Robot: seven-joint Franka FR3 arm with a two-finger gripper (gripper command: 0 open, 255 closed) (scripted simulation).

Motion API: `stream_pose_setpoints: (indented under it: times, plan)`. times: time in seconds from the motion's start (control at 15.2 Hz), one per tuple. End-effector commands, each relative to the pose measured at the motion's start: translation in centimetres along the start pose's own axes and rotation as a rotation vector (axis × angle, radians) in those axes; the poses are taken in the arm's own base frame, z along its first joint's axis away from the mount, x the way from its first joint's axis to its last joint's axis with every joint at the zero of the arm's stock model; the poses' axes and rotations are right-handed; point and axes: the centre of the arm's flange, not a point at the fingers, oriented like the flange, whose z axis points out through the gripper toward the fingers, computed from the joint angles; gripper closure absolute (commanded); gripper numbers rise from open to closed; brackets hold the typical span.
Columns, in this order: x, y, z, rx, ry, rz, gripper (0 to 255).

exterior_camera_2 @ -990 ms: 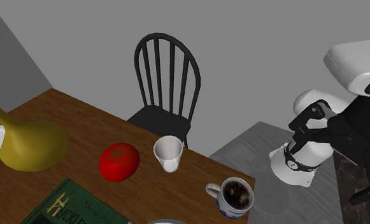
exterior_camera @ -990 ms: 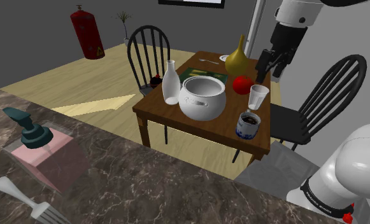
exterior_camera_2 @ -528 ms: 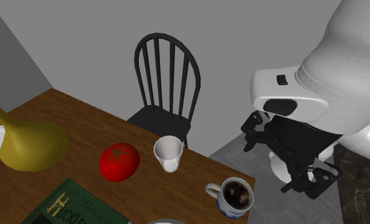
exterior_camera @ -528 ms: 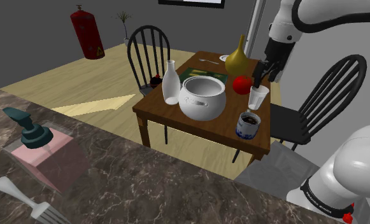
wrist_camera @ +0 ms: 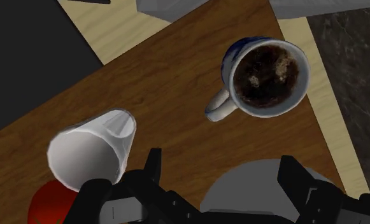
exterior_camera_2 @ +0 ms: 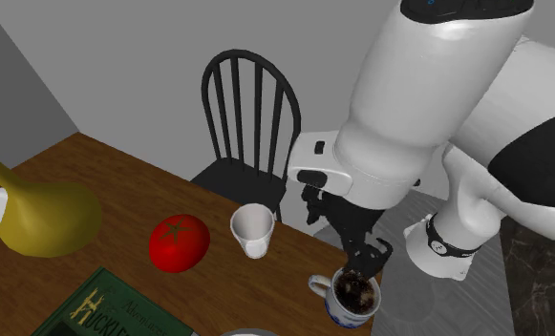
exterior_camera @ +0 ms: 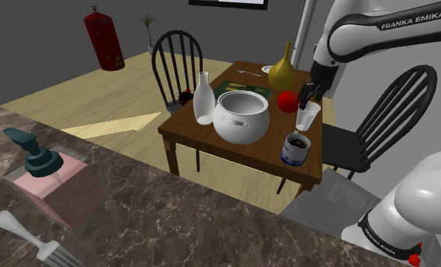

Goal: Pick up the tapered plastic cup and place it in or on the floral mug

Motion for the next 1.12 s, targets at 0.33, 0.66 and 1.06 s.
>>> stream_pose_setpoints:
  times: [0.33, 0.66, 1.06]
  plan:
    - [3.4, 5.6, 5.6, -0.037, 0.012, -0.008, 0]
    - [5.7, 9.4, 9.0, -0.059, 0.018, -0.012, 0]
    - [5.8, 9.5, 12.2, -0.059, 0.018, -0.012, 0]
